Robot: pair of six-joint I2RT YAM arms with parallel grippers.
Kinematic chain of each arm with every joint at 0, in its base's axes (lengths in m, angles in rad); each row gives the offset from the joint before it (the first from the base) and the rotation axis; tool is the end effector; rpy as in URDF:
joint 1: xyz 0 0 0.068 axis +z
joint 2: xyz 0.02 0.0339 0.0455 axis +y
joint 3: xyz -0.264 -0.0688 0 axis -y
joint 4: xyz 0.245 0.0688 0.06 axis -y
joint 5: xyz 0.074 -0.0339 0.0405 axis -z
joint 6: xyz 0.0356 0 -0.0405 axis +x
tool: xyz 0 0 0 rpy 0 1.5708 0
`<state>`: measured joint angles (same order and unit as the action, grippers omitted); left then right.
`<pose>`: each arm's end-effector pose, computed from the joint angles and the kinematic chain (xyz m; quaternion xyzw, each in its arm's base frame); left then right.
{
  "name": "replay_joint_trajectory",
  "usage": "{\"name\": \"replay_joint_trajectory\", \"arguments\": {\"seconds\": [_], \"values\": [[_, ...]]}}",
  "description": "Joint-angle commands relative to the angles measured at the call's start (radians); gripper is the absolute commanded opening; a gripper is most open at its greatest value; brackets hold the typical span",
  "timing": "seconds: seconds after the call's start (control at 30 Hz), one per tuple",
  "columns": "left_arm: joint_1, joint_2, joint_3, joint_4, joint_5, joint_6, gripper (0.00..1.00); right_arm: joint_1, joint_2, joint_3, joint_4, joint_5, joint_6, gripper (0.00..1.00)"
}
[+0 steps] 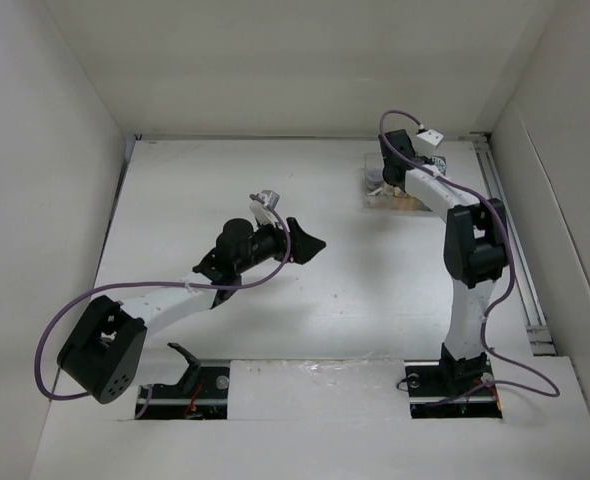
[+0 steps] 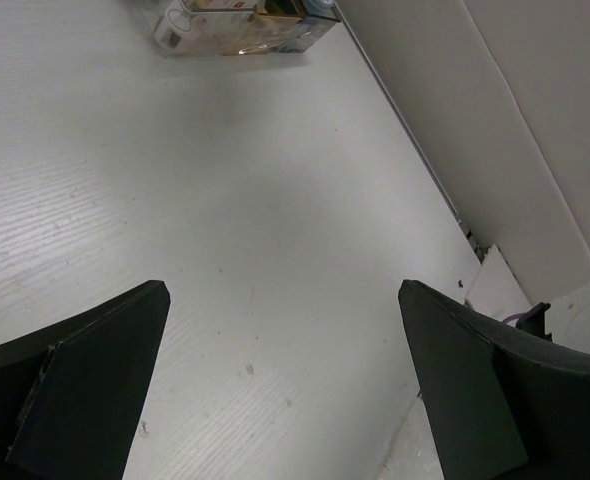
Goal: Sort the stationery into containers
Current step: Place the pen in the storage box, then reset both arms
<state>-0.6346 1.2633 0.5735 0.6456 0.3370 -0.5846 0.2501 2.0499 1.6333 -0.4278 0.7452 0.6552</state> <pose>0.2143 -0.1724 0.2507 0.1337 0.7092 -0.4895 0.4894 0.4483 0.0896 0.2286 0.3018 0.8268 -0.1613 0.4464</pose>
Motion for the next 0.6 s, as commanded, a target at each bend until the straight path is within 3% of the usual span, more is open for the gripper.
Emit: {"name": "replay_joint_trajectory", "arguments": {"seconds": [0.0, 0.2, 0.4, 0.43, 0.57], "values": [[0.000, -0.016, -0.008, 0.032, -0.003, 0.000, 1.00, 0.014, 0.007, 0.030, -0.002, 0.022, 0.001, 0.35], [0.000, -0.027, -0.008, 0.023, -0.024, 0.000, 1.00, 0.014, -0.028, 0.030, -0.012, 0.022, 0.011, 0.51], [0.000, -0.036, 0.002, -0.020, -0.055, 0.000, 1.00, 0.014, -0.123, -0.007, -0.022, -0.004, 0.064, 0.54], [0.000, -0.036, 0.002, -0.020, -0.067, 0.009, 1.00, 0.014, -0.158, -0.038, -0.022, -0.015, 0.073, 0.50], [0.000, -0.060, -0.007, -0.031, -0.087, 0.009, 1.00, 0.005, -0.282, -0.169, 0.050, -0.147, 0.151, 0.06]]}}
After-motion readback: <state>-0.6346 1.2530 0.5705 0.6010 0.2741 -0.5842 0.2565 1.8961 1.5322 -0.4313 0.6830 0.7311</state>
